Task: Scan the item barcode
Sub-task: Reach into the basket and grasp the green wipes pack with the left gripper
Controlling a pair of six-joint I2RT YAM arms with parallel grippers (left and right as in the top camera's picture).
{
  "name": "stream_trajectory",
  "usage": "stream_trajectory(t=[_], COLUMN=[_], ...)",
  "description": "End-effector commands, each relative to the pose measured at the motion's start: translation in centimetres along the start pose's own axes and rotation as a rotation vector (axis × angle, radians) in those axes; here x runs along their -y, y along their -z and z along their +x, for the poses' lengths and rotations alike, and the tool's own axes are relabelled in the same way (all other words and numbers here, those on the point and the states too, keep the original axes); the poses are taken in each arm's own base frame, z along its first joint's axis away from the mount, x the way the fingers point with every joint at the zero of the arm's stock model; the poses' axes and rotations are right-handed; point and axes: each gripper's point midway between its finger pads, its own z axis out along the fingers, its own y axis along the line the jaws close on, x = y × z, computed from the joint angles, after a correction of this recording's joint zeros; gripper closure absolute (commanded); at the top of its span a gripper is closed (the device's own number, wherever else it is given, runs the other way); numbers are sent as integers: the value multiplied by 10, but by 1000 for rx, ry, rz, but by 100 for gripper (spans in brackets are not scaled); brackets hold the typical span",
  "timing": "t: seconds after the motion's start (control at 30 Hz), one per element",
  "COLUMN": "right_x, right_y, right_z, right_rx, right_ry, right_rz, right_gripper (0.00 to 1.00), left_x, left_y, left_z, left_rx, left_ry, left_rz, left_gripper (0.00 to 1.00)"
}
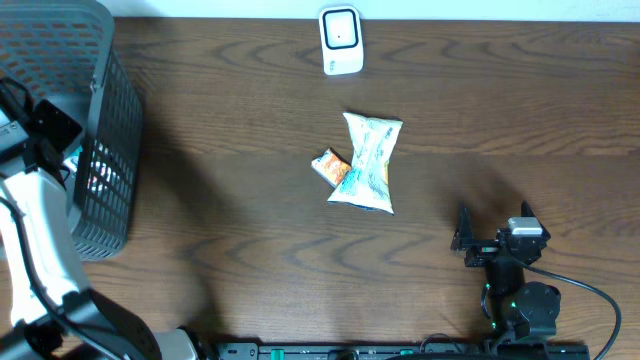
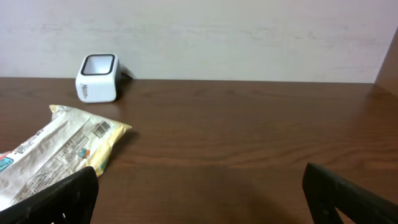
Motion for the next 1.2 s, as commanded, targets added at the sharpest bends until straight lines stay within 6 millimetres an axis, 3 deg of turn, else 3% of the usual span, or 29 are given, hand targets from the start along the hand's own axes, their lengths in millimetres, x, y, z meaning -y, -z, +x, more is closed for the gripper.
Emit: stream_trajectory(t=[0.0,0.23,0.7,1.07,1.17], right_x=[-1,-1,-1,-1,-1], right_y=[0,0,0,0,0], right_z=[0,0,0,0,0], right_rx=[1,1,1,1,1], right_ry=[11,11,11,11,11], right_rz=[-2,-2,-2,-2,-2], right_gripper=[1,1,1,1,1], left_x=[-25,-33,-42,-72,-65], left_y=[-21,-62,-88,-112,-121], left_z=[10,44,59,69,81], left_rx=[-37,-191,-251,-303,-338], left_ry=[-61,-465,-597,-586,-649], left_rz=[-132,-155,-163,-191,-113], left_gripper=[8,8,8,8,9])
